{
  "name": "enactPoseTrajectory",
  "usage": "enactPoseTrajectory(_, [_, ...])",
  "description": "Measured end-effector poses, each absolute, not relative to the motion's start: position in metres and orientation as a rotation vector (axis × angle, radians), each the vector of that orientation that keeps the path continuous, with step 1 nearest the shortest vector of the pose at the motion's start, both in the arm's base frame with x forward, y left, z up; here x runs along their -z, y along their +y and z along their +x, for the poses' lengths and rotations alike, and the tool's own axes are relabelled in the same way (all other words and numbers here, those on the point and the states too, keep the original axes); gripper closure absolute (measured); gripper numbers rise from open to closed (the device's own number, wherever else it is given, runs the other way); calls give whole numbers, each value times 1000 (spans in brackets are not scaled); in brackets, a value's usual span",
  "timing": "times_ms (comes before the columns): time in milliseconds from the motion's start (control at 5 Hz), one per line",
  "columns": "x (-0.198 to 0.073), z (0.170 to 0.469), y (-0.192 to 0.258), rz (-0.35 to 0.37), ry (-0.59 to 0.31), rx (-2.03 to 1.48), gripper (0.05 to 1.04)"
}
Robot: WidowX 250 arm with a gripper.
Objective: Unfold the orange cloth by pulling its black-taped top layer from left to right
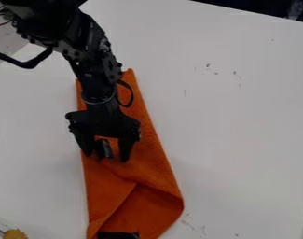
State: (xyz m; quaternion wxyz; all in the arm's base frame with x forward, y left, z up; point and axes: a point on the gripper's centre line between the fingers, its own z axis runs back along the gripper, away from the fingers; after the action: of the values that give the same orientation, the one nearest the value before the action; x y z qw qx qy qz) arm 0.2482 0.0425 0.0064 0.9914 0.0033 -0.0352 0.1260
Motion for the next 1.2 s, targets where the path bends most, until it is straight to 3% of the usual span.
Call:
enactPoseTrajectory(600, [-7,245,44,22,-49,-265,251])
enactPoseTrajectory(800, [-7,245,43,26,-41,-264,350])
enactPoseTrajectory(1200, [-14,245,41,49,-36,-249,831])
